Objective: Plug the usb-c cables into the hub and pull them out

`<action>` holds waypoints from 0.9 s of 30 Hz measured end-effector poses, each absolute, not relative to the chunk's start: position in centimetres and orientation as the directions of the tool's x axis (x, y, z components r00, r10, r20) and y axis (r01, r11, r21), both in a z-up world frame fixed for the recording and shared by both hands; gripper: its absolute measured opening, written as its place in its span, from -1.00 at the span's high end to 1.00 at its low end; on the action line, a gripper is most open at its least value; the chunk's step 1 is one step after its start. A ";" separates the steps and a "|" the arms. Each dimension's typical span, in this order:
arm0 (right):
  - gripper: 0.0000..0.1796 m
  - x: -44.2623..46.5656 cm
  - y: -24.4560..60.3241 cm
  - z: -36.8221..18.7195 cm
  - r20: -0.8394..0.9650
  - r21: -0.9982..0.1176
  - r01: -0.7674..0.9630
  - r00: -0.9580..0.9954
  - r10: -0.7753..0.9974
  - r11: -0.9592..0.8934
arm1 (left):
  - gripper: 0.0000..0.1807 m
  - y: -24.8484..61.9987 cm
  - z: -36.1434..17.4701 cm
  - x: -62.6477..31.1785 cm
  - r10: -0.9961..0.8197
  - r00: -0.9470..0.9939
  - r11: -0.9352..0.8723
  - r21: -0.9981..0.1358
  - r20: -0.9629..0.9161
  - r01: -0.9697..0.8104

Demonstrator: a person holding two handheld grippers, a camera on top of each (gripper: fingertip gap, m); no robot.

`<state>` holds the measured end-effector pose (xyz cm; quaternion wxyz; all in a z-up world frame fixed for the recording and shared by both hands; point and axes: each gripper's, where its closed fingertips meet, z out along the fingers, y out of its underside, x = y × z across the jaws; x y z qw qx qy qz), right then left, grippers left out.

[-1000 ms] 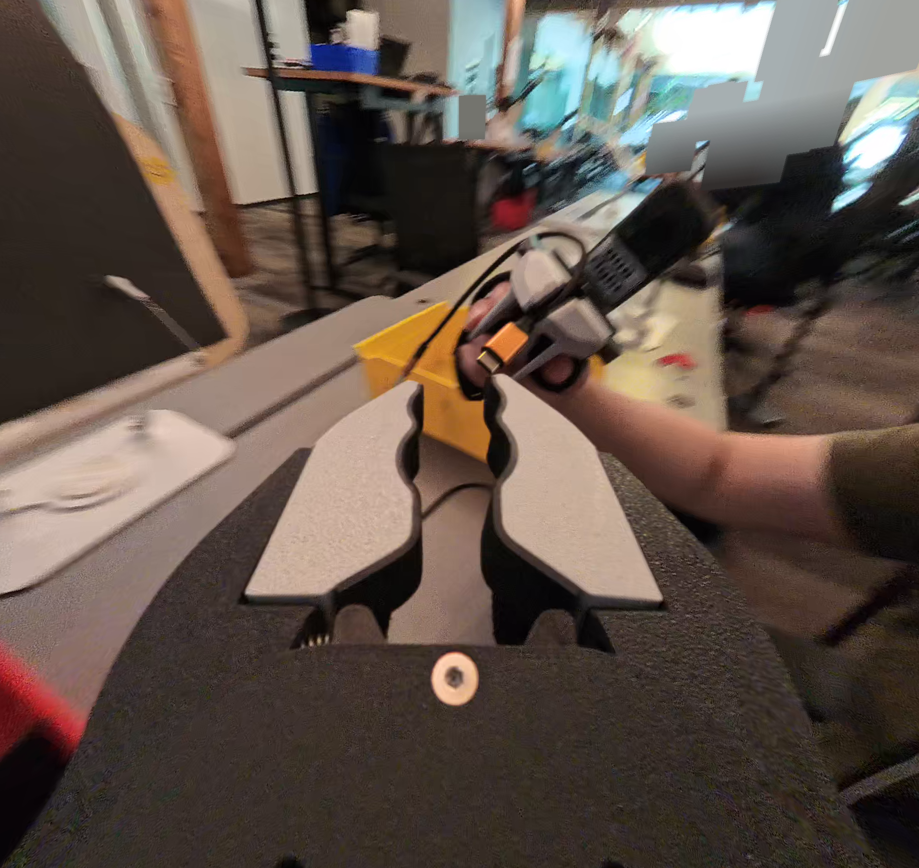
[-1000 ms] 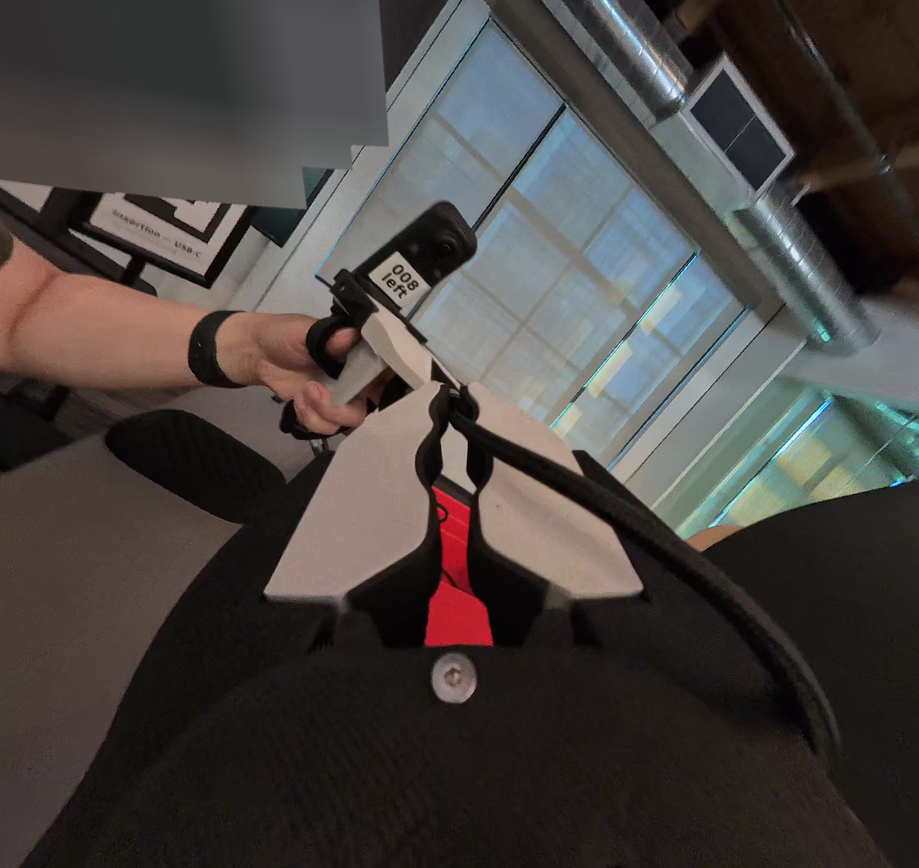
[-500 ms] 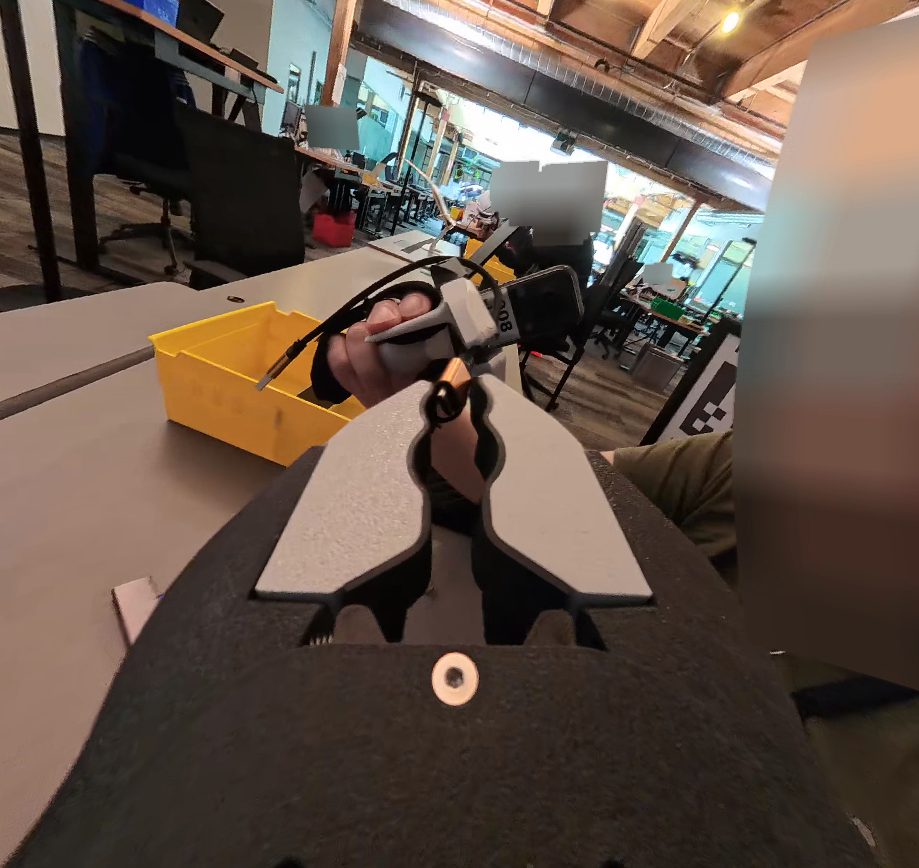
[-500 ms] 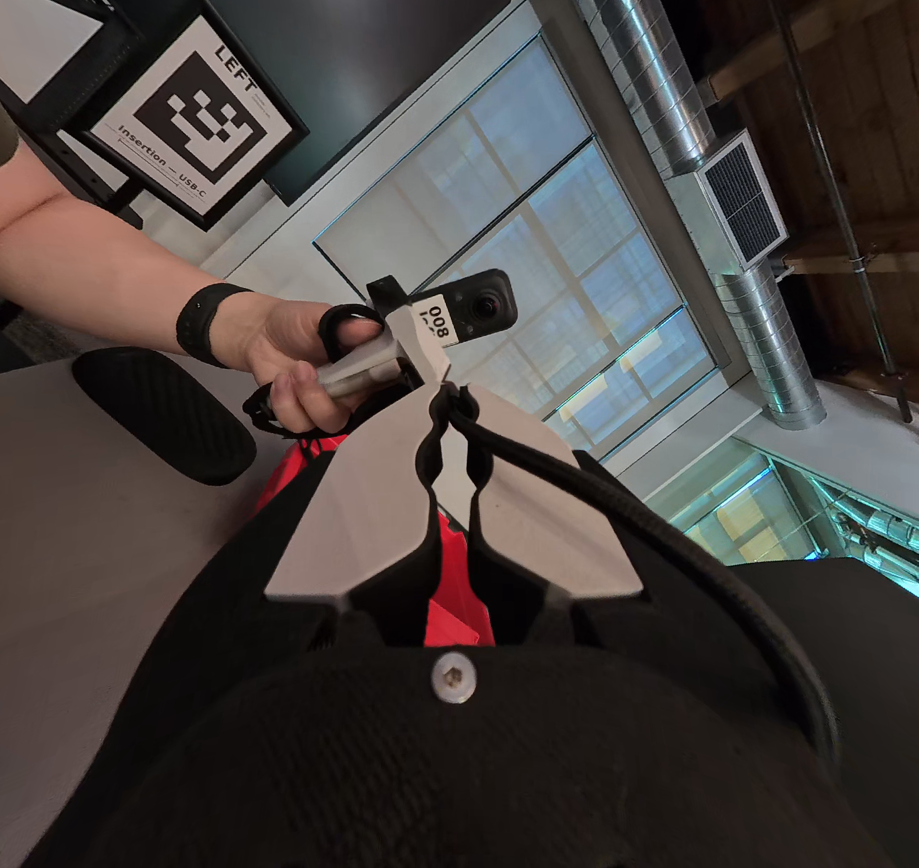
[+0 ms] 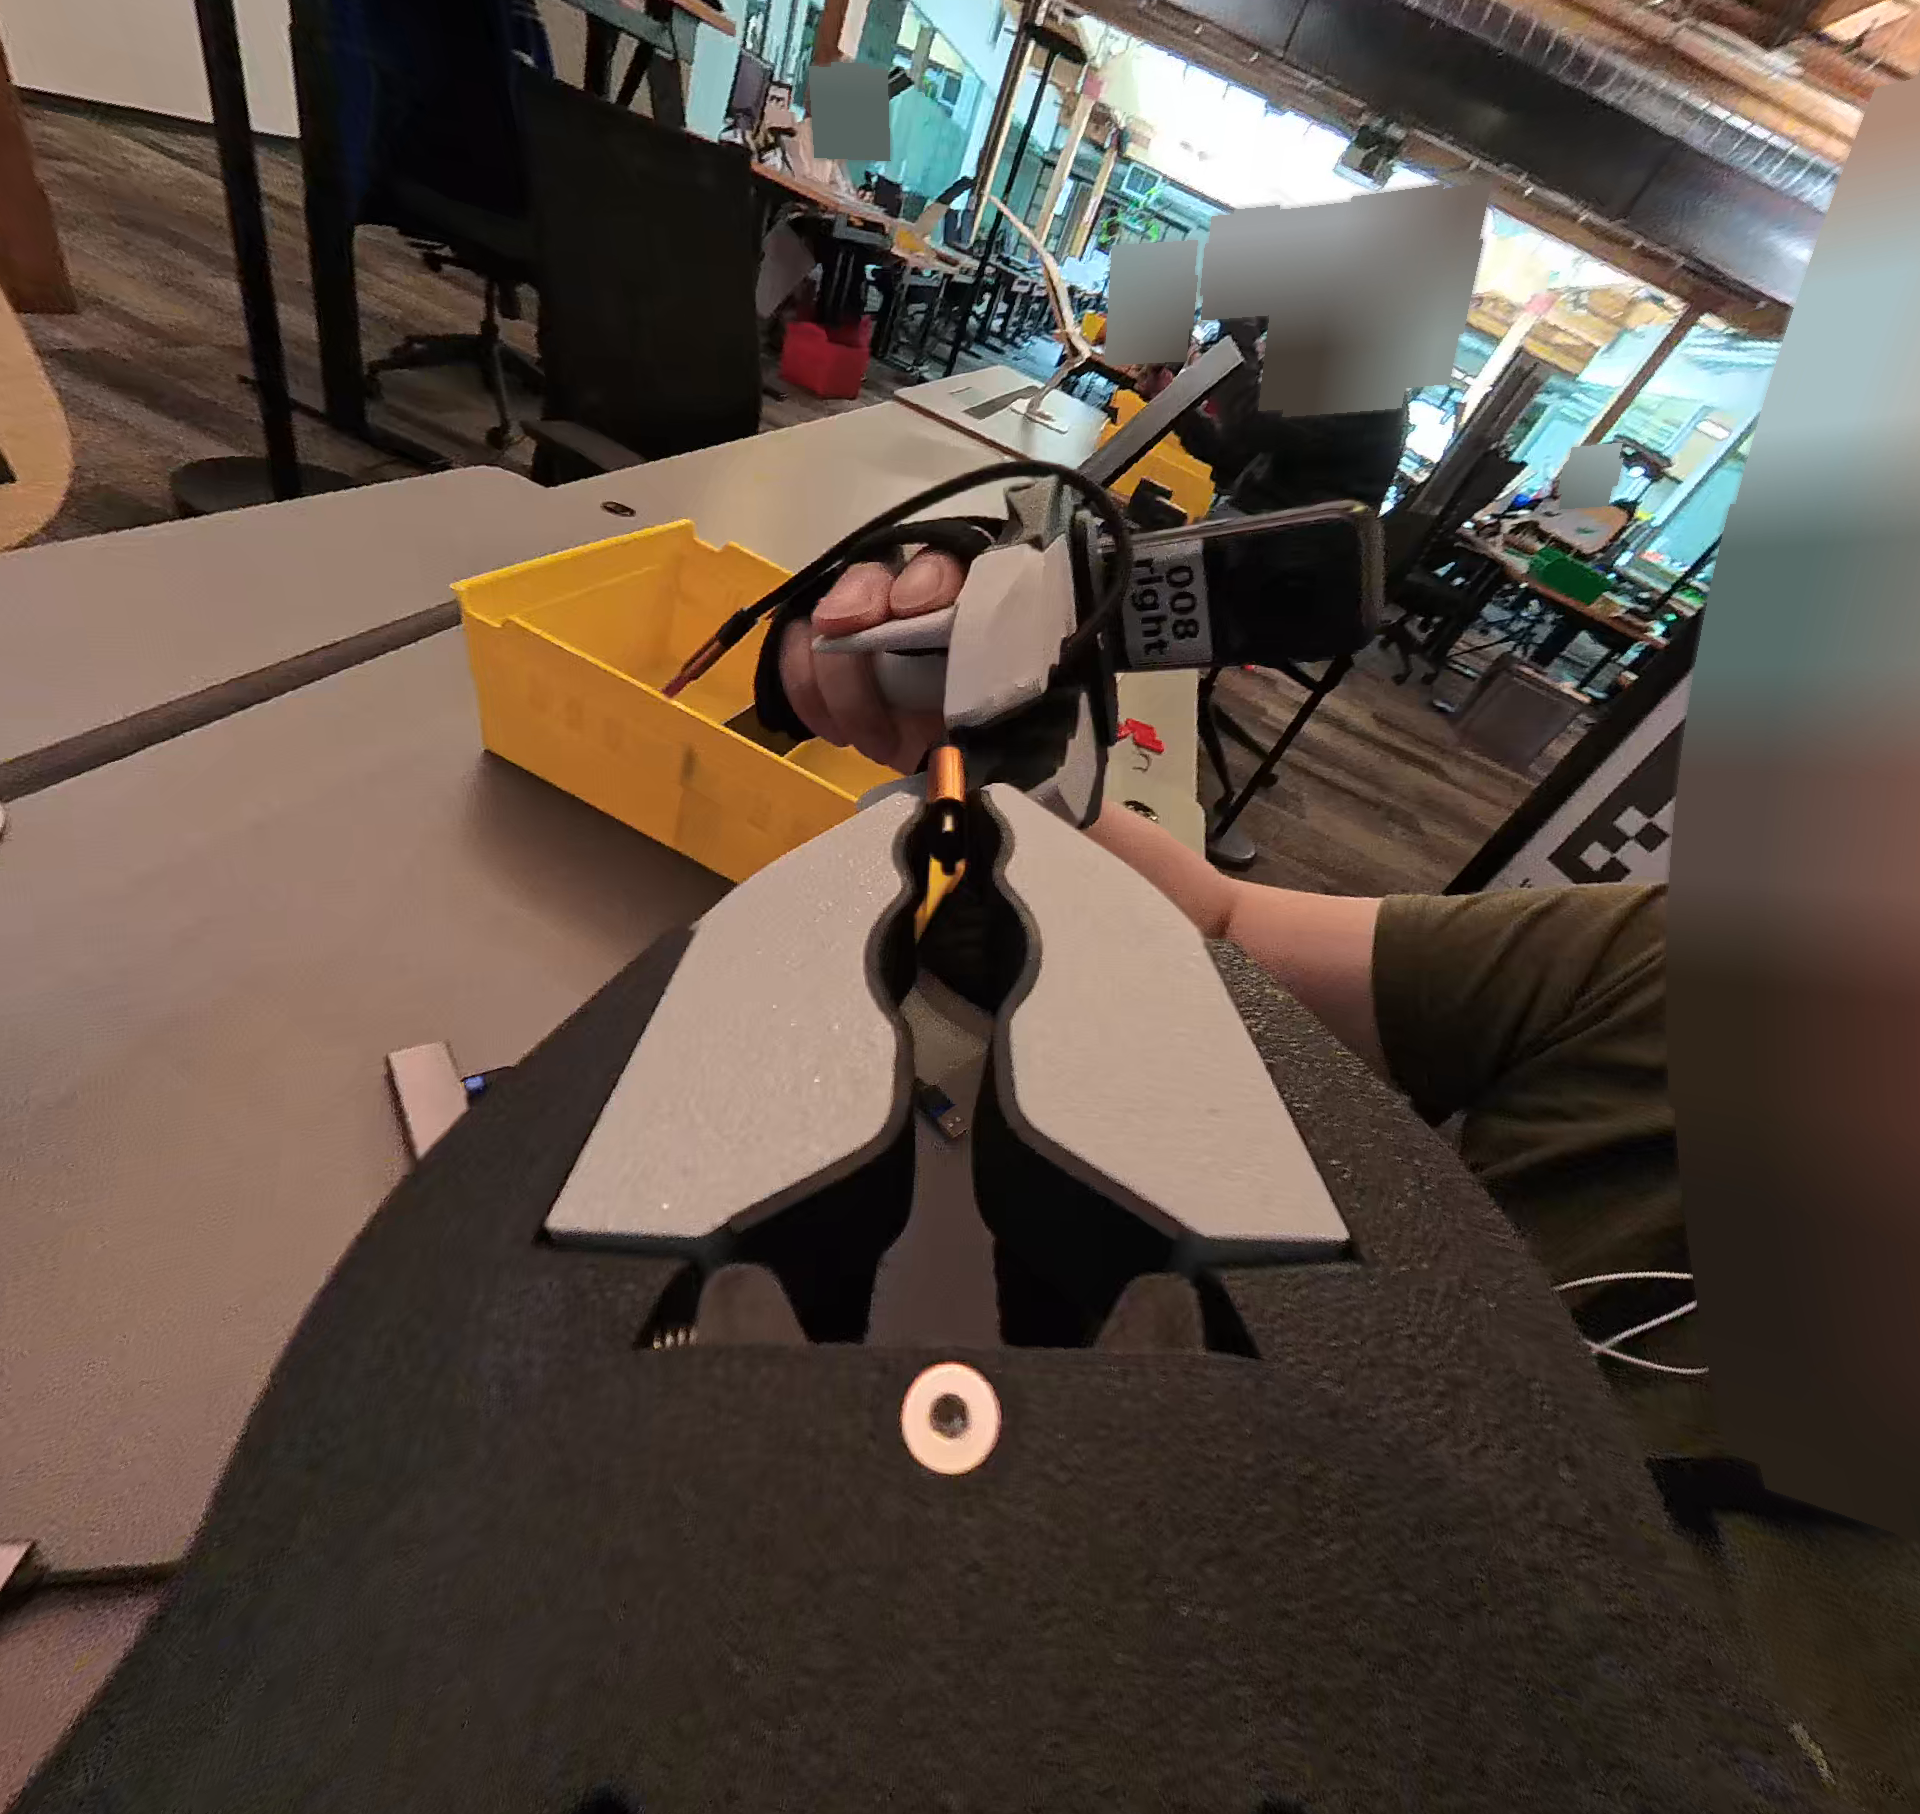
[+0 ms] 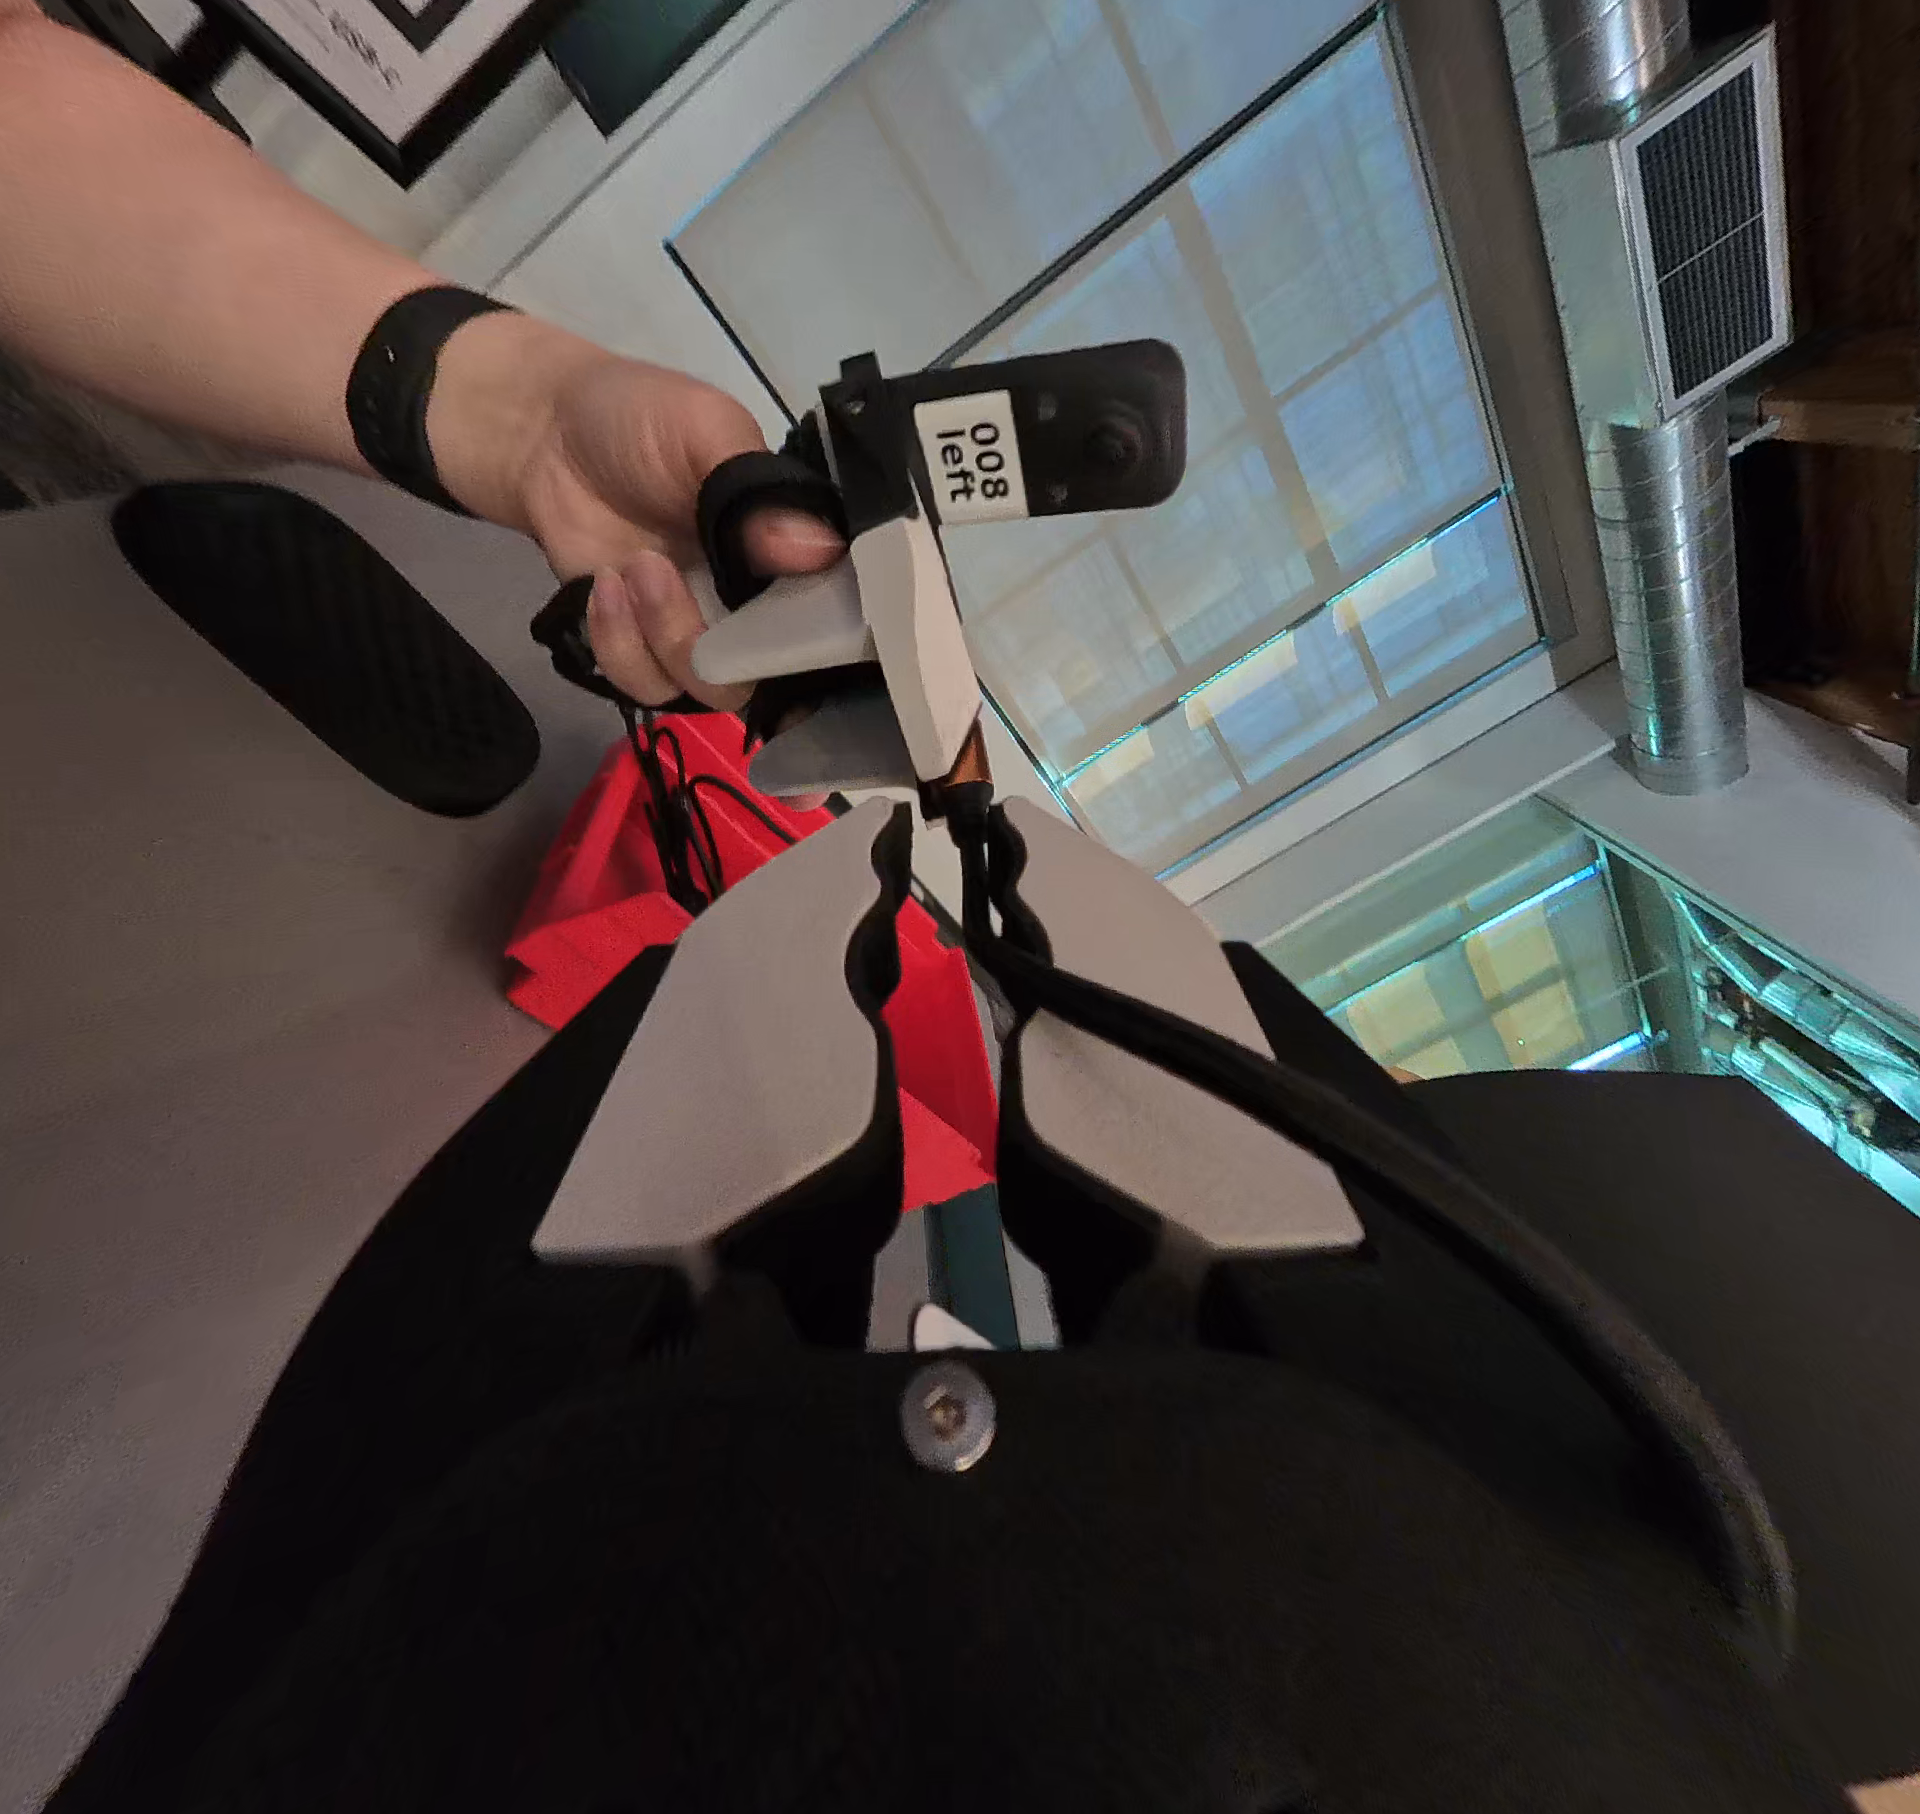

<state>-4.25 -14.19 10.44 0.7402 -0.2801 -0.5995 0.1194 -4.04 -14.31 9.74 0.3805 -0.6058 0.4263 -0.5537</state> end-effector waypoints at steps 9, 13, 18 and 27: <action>0.94 -4.0 -13.8 10.3 0.816 -0.570 0.192 0.248 0.522 0.799 | 0.94 -14.1 9.3 -4.5 -0.938 0.068 -0.347 -0.929 0.340 -0.131; 0.92 -4.1 -13.9 10.2 0.816 -0.572 0.201 0.236 0.527 0.796 | 0.94 -14.2 9.3 -4.5 -0.935 0.063 -0.354 -0.925 0.348 -0.141; 0.92 -4.1 -13.8 10.0 0.823 -0.563 0.214 0.234 0.518 0.798 | 0.94 -14.1 9.2 -4.5 -0.936 0.066 -0.352 -0.924 0.346 -0.149; 0.94 -4.0 -13.8 10.4 0.812 -0.572 0.186 0.263 0.521 0.799 | 0.94 -14.6 9.7 -4.3 -0.930 0.035 -0.367 -0.919 0.366 -0.143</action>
